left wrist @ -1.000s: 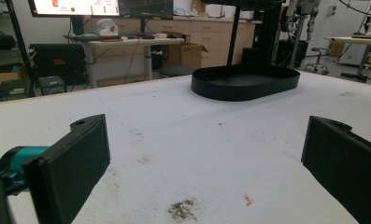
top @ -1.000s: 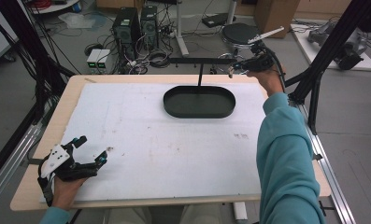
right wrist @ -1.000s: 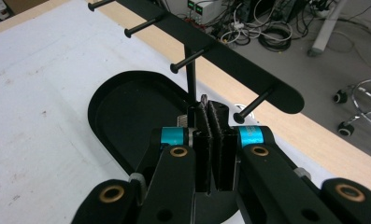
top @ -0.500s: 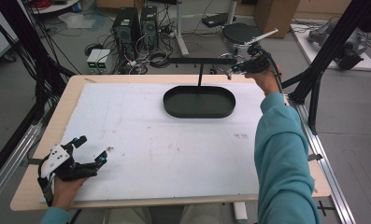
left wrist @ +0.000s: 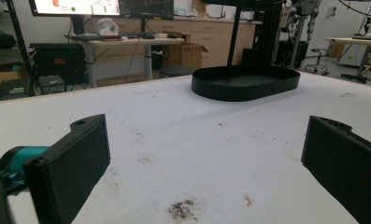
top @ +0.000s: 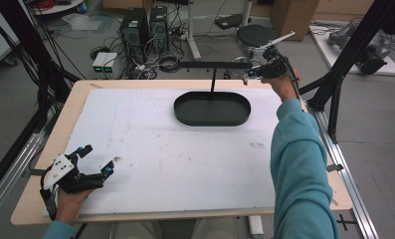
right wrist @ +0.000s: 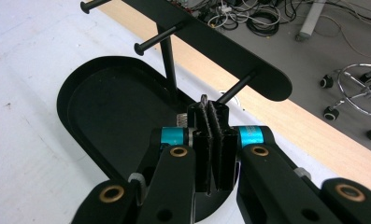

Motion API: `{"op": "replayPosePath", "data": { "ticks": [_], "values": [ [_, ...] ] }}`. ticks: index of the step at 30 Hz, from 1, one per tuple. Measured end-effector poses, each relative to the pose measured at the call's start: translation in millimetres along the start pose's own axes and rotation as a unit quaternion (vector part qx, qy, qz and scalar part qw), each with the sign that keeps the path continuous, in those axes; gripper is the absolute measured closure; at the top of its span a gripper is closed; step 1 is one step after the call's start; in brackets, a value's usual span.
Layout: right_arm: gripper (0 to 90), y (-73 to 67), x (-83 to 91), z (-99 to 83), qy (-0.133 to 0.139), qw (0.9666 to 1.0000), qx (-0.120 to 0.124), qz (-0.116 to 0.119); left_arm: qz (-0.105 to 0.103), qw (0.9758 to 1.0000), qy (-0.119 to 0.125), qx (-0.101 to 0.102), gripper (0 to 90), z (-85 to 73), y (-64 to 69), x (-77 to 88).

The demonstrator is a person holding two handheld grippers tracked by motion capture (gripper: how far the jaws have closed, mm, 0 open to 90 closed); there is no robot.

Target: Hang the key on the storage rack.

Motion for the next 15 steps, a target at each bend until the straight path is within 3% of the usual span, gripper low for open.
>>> {"op": "replayPosePath", "data": {
  "ticks": [15],
  "values": [
    [88.7, 5.2, -0.6, -0.2, 0.006, 0.9999, -0.003, -0.009, -0.001, 1.0000, 0.002, 0.001, 1.7, 0.0, 0.1, 0.0]
  ]
}}
Point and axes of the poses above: each handheld gripper's, and its own axes: x roughly backward along the jaws, z roughly out of its top, y roughly to its right, the point moved 5 cm from there along -x, roughly forward along the jaws, and after that the axes turned 14 degrees about z, right-handed, at the moved point
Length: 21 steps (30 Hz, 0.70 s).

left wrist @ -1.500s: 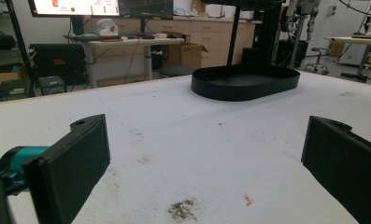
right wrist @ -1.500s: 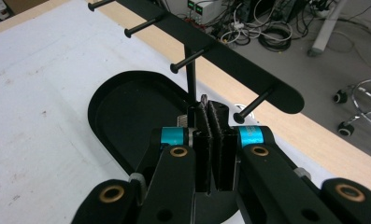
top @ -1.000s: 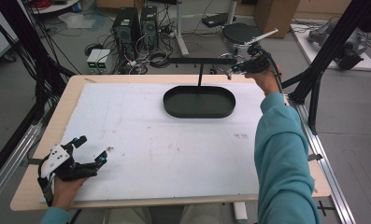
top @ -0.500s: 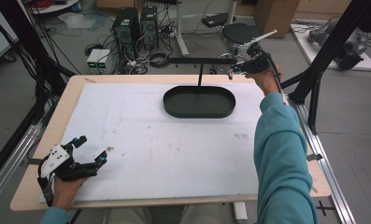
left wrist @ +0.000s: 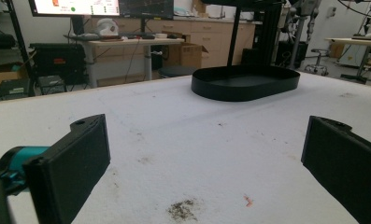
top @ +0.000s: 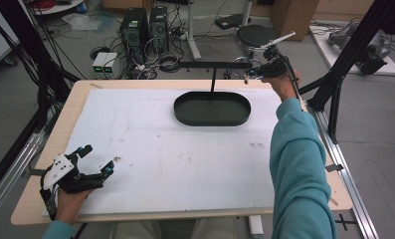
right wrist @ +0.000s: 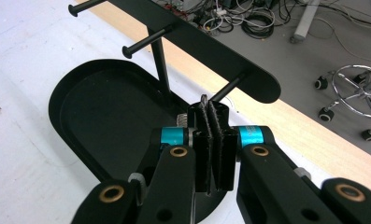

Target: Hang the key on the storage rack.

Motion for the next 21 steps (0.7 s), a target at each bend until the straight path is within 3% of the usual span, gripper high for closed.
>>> {"op": "replayPosePath", "data": {
  "ticks": [21],
  "values": [
    [88.7, 9.5, -3.6, 0.6, 0.020, 0.9998, 0.000, 0.000, 0.003, 1.0000, 0.001, 0.002, 1.7, 0.0, -0.4, 0.3]
  ]
}}
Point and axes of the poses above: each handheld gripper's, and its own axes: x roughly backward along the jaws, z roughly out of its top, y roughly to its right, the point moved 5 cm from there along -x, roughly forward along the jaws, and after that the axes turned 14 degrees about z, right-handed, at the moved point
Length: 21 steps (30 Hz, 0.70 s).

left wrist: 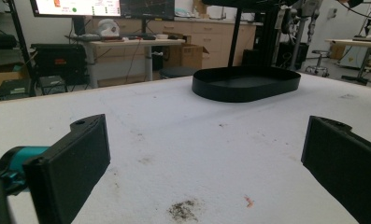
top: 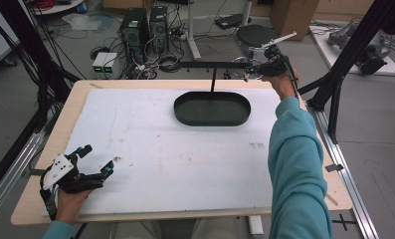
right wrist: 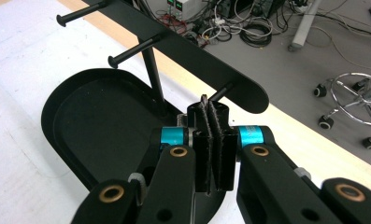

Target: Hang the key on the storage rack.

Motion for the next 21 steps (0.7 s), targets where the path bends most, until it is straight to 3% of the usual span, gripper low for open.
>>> {"op": "replayPosePath", "data": {
  "ticks": [11, 19, 21],
  "values": [
    [88.4, 3.3, -1.8, -0.1, 0.006, 0.9999, 0.010, 0.004, 0.000, 1.0000, 0.000, -0.001, 1.7, 0.0, -0.2, -0.1],
    [86.5, 5.3, -3.1, -0.5, 0.004, 0.9998, 0.018, -0.009, 0.001, 1.0000, -0.001, -0.001, 1.7, -0.1, 0.0, 0.1],
    [86.1, 6.1, -1.5, 0.6, 0.015, 0.9997, 0.016, -0.014, 0.000, 1.0000, -0.001, -0.001, 1.7, 0.0, 0.1, 0.1]
  ]
}}
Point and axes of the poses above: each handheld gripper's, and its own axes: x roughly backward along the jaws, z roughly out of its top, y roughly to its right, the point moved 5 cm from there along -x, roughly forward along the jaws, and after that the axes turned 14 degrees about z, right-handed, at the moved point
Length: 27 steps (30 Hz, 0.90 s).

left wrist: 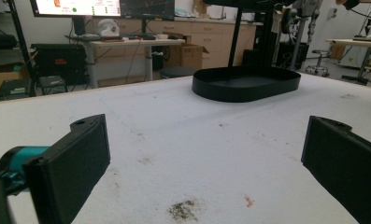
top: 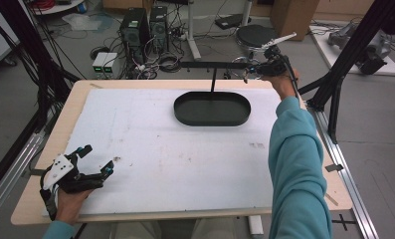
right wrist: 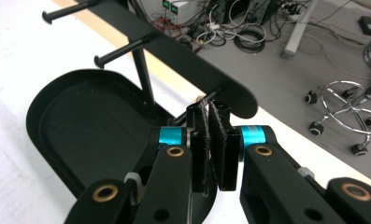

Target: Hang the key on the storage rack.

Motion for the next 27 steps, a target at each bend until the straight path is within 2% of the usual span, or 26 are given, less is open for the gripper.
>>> {"op": "replayPosePath", "data": {
  "ticks": [3, 6, 9, 11, 15, 17, 18, 20, 21, 23, 27],
  "values": [
    [84.1, 0.9, 4.2, 1.0, 0.008, 0.9999, 0.003, -0.013, 0.000, 1.0000, -0.001, -0.001, 1.7, 0.0, -0.2, 0.0],
    [81.2, 2.0, 7.2, -0.4, 0.006, 0.9999, 0.000, -0.014, -0.001, 1.0000, -0.001, -0.002, 1.7, 0.0, 0.0, -0.2],
    [72.8, 1.1, 10.5, 0.3, 0.015, 0.9997, -0.003, -0.017, -0.002, 1.0000, 0.000, -0.002, 1.7, 0.1, 0.3, -0.2],
    [59.0, -1.1, 12.2, 1.1, 0.017, 0.9996, -0.001, -0.024, -0.001, 1.0000, -0.001, -0.002, 1.7, 0.0, 0.2, -0.1],
    [23.0, -10.5, 14.9, 3.9, 0.026, 0.9995, -0.007, -0.014, -0.002, 1.0000, -0.001, -0.002, 1.7, 0.1, 0.3, -0.6],
    [5.5, -18.0, 15.3, 4.9, 0.031, 0.9994, -0.011, 0.005, -0.001, 1.0000, 0.000, -0.001, 1.7, 0.1, 0.5, -0.7],
    [0.8, -22.5, 15.7, 4.8, 0.032, 0.9994, -0.007, 0.012, -0.002, 1.0000, -0.001, -0.003, 1.7, 0.0, 0.5, -0.4],
    [0.5, -33.5, 18.5, 3.5, 0.038, 0.9991, 0.004, 0.020, -0.002, 1.0000, -0.002, -0.005, 1.7, 0.0, 0.4, -0.2],
    [0.5, -39.6, 20.7, 2.2, 0.049, 0.9985, 0.010, 0.021, -0.002, 1.0000, -0.002, -0.005, 1.7, 0.0, 0.4, -0.1],
    [0.5, -48.8, 23.6, -1.6, 0.061, 0.9977, 0.007, 0.030, -0.002, 1.0000, -0.002, -0.004, 1.7, 0.0, 0.4, 0.1],
    [0.5, -74.7, 32.4, -16.2, 0.078, 0.9959, 0.027, 0.037, -0.003, 1.0000, -0.002, -0.005, 1.7, 0.0, 0.4, -0.1]
  ]
}}
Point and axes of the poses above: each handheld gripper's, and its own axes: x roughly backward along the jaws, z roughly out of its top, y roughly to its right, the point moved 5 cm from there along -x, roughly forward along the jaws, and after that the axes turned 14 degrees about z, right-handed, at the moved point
